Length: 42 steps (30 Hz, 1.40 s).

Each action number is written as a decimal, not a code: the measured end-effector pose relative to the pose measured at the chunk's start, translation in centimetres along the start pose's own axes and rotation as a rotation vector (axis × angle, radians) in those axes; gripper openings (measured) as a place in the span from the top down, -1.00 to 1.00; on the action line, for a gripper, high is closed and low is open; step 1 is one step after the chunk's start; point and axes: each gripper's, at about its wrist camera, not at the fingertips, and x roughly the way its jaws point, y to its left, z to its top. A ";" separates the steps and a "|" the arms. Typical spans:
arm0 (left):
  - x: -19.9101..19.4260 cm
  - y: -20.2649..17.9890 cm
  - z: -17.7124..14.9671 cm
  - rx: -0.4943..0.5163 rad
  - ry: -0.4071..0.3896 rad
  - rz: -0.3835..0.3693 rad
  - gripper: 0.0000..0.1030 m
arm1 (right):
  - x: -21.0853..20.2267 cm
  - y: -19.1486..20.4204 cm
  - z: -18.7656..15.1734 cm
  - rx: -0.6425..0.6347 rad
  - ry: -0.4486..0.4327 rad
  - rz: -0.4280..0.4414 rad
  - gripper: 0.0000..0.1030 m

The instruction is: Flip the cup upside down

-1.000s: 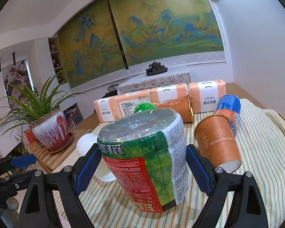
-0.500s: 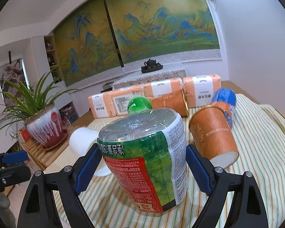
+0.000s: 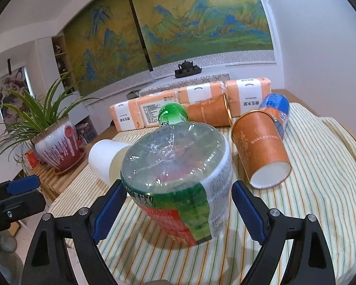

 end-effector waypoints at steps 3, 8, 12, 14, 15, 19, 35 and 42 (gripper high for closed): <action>-0.2 -0.1 0.0 -0.001 -0.012 0.005 -0.76 | -1.0 -0.2 -0.1 0.021 0.005 0.006 -0.70; -0.7 -0.6 0.0 0.007 -0.045 0.020 -0.76 | -3.2 -0.1 -0.5 0.024 -0.006 -0.009 -0.70; -1.1 -1.3 0.0 0.025 -0.085 0.041 -0.76 | -5.6 0.0 -0.6 0.035 -0.025 -0.027 -0.70; -1.3 -1.9 -0.1 0.038 -0.116 0.059 -0.76 | -6.6 0.0 -0.5 0.037 -0.034 -0.047 -0.70; -1.5 -2.1 -0.2 0.044 -0.130 0.065 -0.76 | -7.1 0.0 -0.4 0.037 -0.043 -0.054 -0.70; -1.9 -3.0 -0.2 0.055 -0.173 0.075 -0.76 | -8.8 0.0 -0.1 0.038 -0.066 -0.088 -0.70; -3.7 -4.8 -0.8 0.074 -0.268 0.116 -0.90 | -12.1 0.5 -0.3 0.025 -0.160 -0.231 -0.70; -4.2 -4.6 -0.8 0.069 -0.270 0.125 -0.91 | -12.1 0.9 -0.3 0.023 -0.162 -0.225 -0.75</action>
